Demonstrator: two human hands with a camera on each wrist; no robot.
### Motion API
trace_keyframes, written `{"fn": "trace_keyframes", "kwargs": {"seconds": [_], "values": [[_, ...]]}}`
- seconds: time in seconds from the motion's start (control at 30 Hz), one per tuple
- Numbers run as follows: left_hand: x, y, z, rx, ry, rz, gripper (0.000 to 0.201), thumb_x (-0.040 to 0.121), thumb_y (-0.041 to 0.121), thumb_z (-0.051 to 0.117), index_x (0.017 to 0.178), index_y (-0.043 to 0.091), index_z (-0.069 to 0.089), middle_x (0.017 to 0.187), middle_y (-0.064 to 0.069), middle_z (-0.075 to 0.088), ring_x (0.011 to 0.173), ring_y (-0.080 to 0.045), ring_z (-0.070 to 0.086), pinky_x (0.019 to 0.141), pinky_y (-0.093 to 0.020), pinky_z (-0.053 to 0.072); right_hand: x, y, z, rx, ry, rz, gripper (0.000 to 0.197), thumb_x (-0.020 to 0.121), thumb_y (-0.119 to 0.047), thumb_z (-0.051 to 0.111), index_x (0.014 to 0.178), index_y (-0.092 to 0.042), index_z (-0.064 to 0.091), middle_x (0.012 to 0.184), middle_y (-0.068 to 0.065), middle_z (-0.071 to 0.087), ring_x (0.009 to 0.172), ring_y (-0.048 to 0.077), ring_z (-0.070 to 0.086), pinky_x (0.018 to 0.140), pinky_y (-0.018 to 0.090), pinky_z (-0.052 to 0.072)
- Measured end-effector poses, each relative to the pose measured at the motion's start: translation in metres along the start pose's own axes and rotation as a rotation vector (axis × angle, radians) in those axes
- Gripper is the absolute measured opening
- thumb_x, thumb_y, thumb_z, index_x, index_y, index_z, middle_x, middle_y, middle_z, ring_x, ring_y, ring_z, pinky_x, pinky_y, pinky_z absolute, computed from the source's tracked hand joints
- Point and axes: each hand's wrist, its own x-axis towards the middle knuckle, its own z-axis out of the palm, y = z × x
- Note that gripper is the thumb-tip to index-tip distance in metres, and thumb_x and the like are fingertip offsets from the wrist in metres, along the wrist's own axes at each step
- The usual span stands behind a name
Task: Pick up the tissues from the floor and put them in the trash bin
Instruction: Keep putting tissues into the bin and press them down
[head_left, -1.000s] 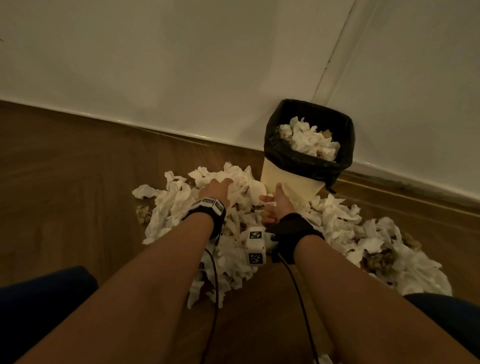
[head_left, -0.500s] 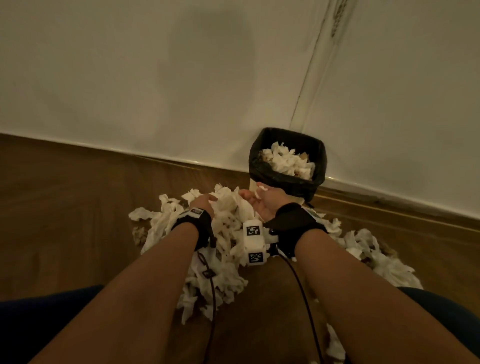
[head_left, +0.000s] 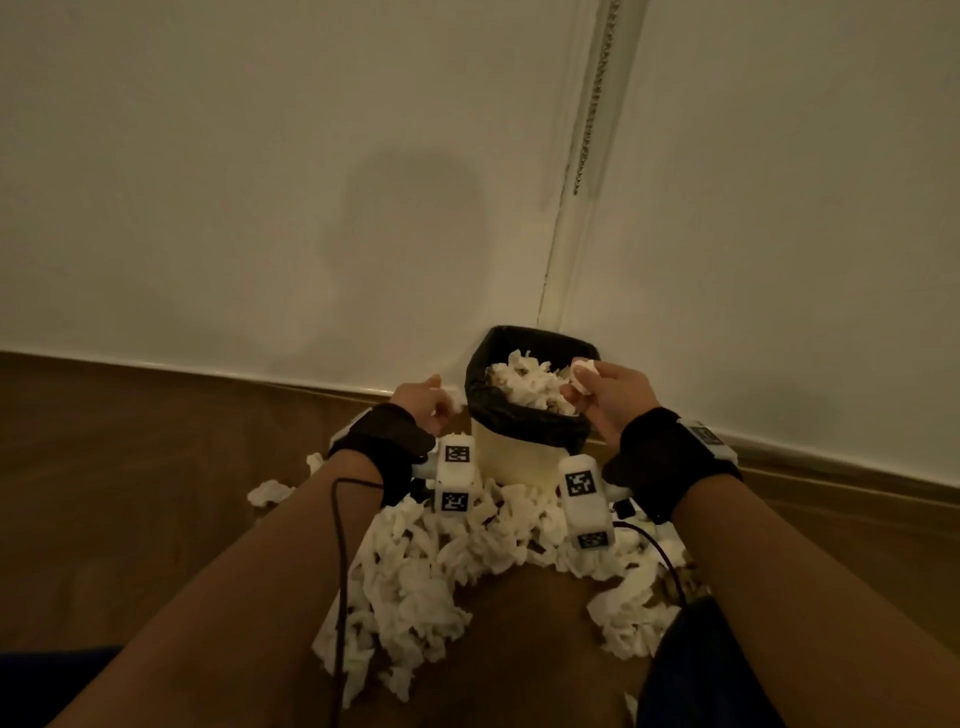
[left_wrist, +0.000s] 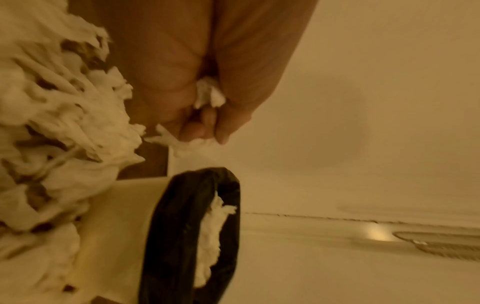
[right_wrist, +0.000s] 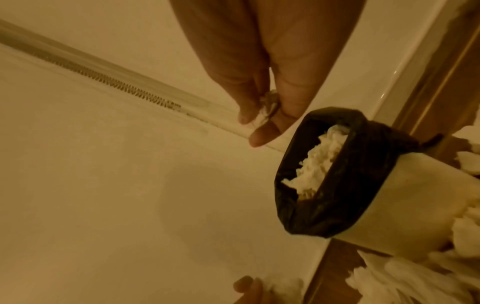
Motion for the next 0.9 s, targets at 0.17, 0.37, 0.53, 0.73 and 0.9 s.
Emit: {"fn": "trace_keyframes", "kwargs": {"seconds": [0.17,0.37,0.53,0.73,0.9], "values": [[-0.001,0.024,0.039,-0.331,-0.037,0.072,0.036,0.096,-0.006,0.038,0.130,-0.003,0.045,0.109,-0.021,0.061,0.080,-0.020,0.066,0.069,-0.023,0.053,0.023,0.004,-0.016,-0.168,0.147,-0.057,0.012,0.083,-0.006,0.069,0.078,-0.011,0.059,0.074,0.010,0.060,0.053,0.017,0.054,0.043,0.019,0.050],[0.024,0.039,0.077,-0.048,0.054,0.097,0.038,0.099,0.008,0.032,0.133,-0.006,0.044,0.101,-0.019,0.055,0.095,-0.026,0.048,0.083,-0.035,0.041,0.053,0.028,-0.013,-0.300,0.119,-0.061,0.017,0.085,-0.006,0.066,0.101,-0.003,0.071,0.093,0.013,0.069,0.071,0.020,0.063,0.078,0.035,0.057],[0.051,0.027,0.097,0.310,0.048,0.178,0.039,0.099,0.008,0.033,0.135,0.006,0.047,0.146,-0.019,0.034,0.133,-0.032,0.036,0.112,-0.036,0.029,0.073,0.037,-0.002,-0.901,0.084,-0.173,0.025,0.093,-0.011,0.052,0.111,-0.006,0.069,0.121,0.011,0.063,0.113,0.026,0.057,0.099,0.028,0.042],[0.063,0.002,0.098,0.559,0.078,0.481,0.034,0.093,-0.004,0.039,0.098,0.003,0.071,0.101,-0.017,0.067,0.089,-0.021,0.061,0.078,-0.016,0.043,0.077,0.056,0.000,-1.419,-0.188,-0.177,0.043,0.098,-0.019,0.041,0.139,-0.008,0.040,0.148,0.013,0.029,0.127,0.032,0.041,0.108,0.042,0.034],[0.080,-0.015,0.099,1.028,-0.021,0.497,0.032,0.098,0.010,0.036,0.122,0.008,0.058,0.126,-0.016,0.049,0.112,-0.026,0.052,0.095,-0.026,0.037,0.076,0.068,-0.002,-1.655,-0.378,-0.107,0.038,0.098,-0.026,0.030,0.128,-0.016,0.052,0.139,0.008,0.039,0.131,0.026,0.035,0.116,0.056,0.004]]}}
